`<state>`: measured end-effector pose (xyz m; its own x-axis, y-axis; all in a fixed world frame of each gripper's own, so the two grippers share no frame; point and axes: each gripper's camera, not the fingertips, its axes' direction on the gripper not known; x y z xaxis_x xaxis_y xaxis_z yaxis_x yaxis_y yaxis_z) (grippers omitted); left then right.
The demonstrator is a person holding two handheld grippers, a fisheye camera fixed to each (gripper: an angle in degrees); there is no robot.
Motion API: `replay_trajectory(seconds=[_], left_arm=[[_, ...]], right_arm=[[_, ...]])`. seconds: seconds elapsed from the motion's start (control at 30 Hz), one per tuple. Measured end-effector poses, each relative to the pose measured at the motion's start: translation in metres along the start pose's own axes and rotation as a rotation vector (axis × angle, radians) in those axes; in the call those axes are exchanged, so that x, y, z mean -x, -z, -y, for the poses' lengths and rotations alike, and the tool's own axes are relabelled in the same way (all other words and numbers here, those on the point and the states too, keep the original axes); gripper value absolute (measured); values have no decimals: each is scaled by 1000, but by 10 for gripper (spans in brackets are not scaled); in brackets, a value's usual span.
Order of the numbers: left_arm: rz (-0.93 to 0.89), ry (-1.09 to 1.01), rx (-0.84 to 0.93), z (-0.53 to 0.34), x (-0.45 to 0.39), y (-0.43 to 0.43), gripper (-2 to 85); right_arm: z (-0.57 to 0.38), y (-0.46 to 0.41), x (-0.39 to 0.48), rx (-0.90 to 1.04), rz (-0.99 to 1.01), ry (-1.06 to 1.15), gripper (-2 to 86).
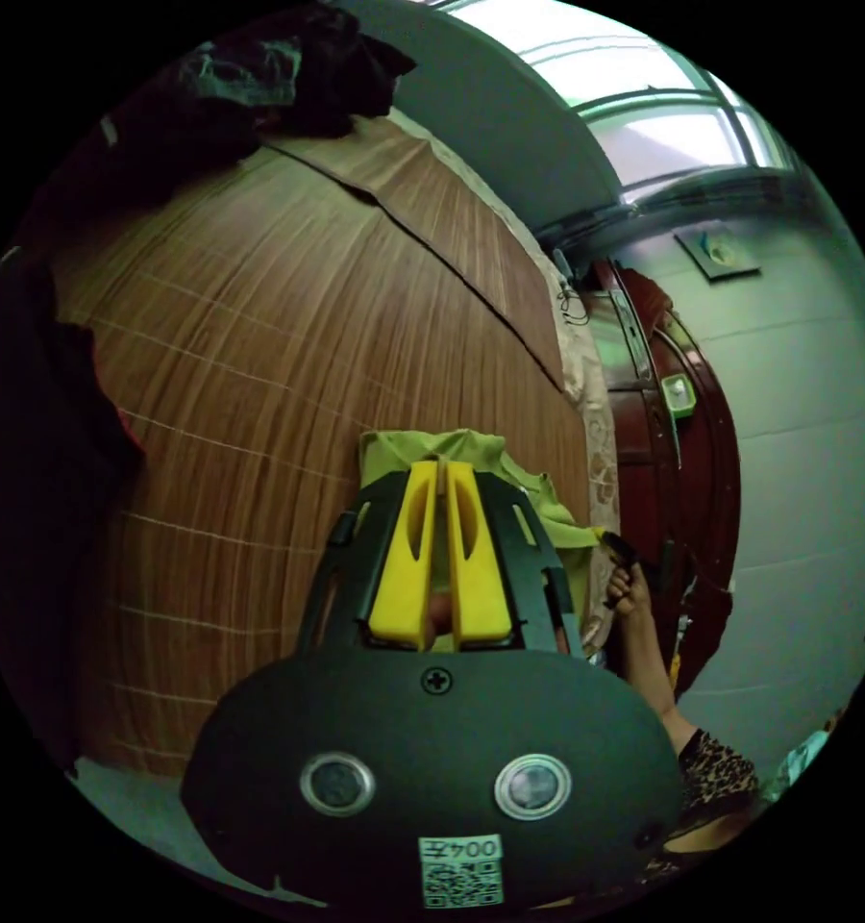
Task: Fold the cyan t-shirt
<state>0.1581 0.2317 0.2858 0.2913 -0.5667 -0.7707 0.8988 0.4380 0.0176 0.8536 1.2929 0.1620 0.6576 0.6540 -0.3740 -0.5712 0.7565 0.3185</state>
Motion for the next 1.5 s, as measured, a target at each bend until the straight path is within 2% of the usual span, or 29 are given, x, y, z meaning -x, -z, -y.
replay_trajectory(seconds=[0.07,0.13,0.27,0.43,0.53,0.6,0.77,0.87,0.93,1.03,1.23,1.5], left_arm=[[-27,54,-40,5,12,-7,12],[-93,134,-117,6,28,-8,12],[-93,154,-257,-7,25,6,11],[72,-182,-195,-57,-49,-3,12],[321,-441,-152,-138,-94,-17,15],[442,-491,-169,-180,-98,-18,19],[572,-455,-108,-251,-59,-15,29],[531,-418,-95,-271,-32,-4,20],[446,-408,3,-273,-13,-5,15],[319,-429,43,-279,-1,-4,13],[288,-572,72,-291,8,-6,24],[233,-715,128,-294,12,-8,55]], right_arm=[[24,-7,-8,-20,112,-80,80],[40,-9,-6,-31,139,-109,80],[61,2,26,-42,54,-77,60],[38,-7,115,100,-200,214,7],[-9,-9,161,124,-381,372,-4],[-40,-9,177,132,-484,434,-6],[-103,-33,192,224,-653,466,-8],[-114,-47,200,188,-701,476,-8],[-112,-51,207,186,-702,462,-7],[-102,-53,214,228,-677,436,-7],[-89,-56,223,304,-639,417,-7],[-93,-71,239,359,-741,444,-6]])
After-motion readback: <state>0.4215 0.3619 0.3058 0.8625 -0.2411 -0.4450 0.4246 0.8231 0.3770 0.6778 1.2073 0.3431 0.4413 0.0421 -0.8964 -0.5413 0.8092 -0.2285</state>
